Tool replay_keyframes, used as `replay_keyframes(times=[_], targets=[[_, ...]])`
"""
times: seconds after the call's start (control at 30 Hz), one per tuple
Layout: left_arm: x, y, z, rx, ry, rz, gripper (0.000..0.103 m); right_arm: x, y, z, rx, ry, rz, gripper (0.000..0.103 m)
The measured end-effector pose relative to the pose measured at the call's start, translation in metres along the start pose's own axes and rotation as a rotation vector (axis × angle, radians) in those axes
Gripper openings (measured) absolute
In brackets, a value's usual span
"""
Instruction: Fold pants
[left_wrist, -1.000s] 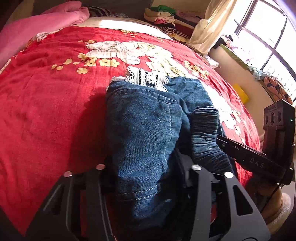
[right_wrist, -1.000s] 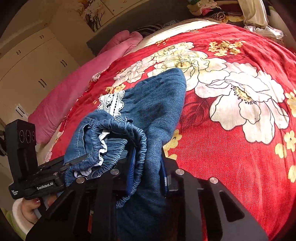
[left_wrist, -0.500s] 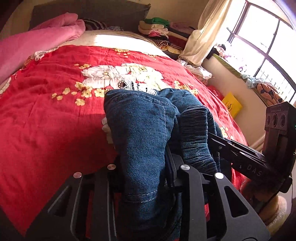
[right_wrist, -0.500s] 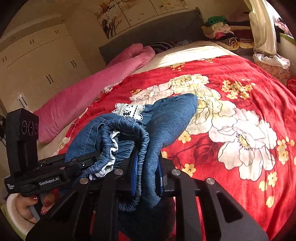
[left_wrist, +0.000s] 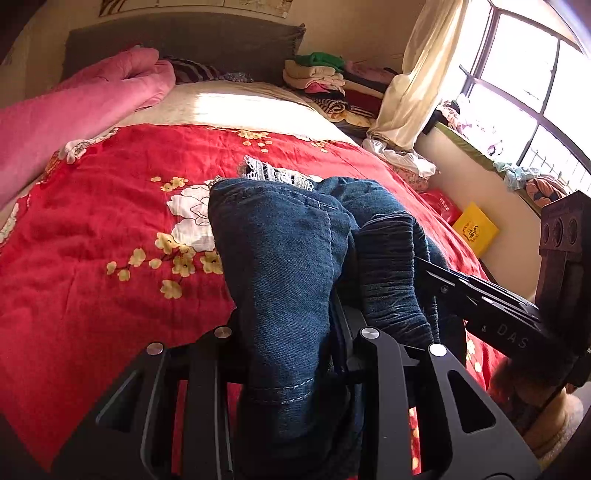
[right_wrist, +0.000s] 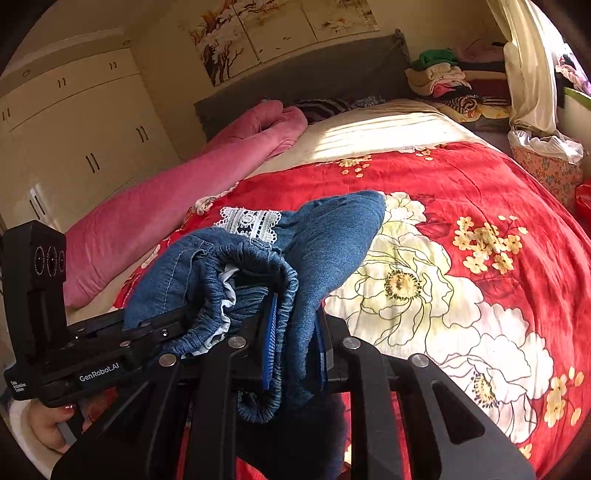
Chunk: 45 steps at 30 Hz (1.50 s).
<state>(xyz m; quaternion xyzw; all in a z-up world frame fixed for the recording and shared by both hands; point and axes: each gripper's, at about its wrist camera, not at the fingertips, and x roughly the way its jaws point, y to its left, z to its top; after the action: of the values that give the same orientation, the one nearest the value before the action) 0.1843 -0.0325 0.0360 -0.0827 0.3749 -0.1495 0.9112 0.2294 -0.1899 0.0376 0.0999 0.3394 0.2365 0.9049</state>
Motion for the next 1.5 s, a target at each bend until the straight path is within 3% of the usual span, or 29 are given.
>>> replay_keyframes(times=[0.37,0.6,0.67,0.83,0.9,1.07,1.27,1.5], targets=[[0.045,0.026,-0.002,-0.038,0.067,0.022,0.022,0.054,-0.028,-0.006,0.068,0.100,-0.043,0.016],[0.055,0.042,-0.012,-0.081,0.086,0.010,0.031,0.068,-0.050,-0.023,0.113,0.159,-0.093,0.018],[0.056,0.043,-0.014,-0.083,0.088,0.016,0.034,0.063,-0.047,-0.024,0.093,0.145,-0.120,0.027],[0.056,0.045,-0.015,-0.085,0.082,0.024,0.036,0.034,-0.026,-0.018,-0.004,0.045,-0.162,0.028],[0.057,0.045,-0.016,-0.082,0.081,0.029,0.037,0.026,-0.015,-0.018,-0.048,0.023,-0.129,0.028],[0.058,0.047,-0.017,-0.084,0.080,0.030,0.038,0.040,0.002,-0.023,-0.115,0.111,-0.070,0.028],[0.061,0.049,-0.019,-0.090,0.087,0.029,0.041,0.065,-0.011,-0.037,-0.068,0.210,-0.127,0.028],[0.061,0.048,-0.020,-0.088,0.090,0.030,0.047,0.070,-0.022,-0.046,-0.029,0.217,-0.124,0.028]])
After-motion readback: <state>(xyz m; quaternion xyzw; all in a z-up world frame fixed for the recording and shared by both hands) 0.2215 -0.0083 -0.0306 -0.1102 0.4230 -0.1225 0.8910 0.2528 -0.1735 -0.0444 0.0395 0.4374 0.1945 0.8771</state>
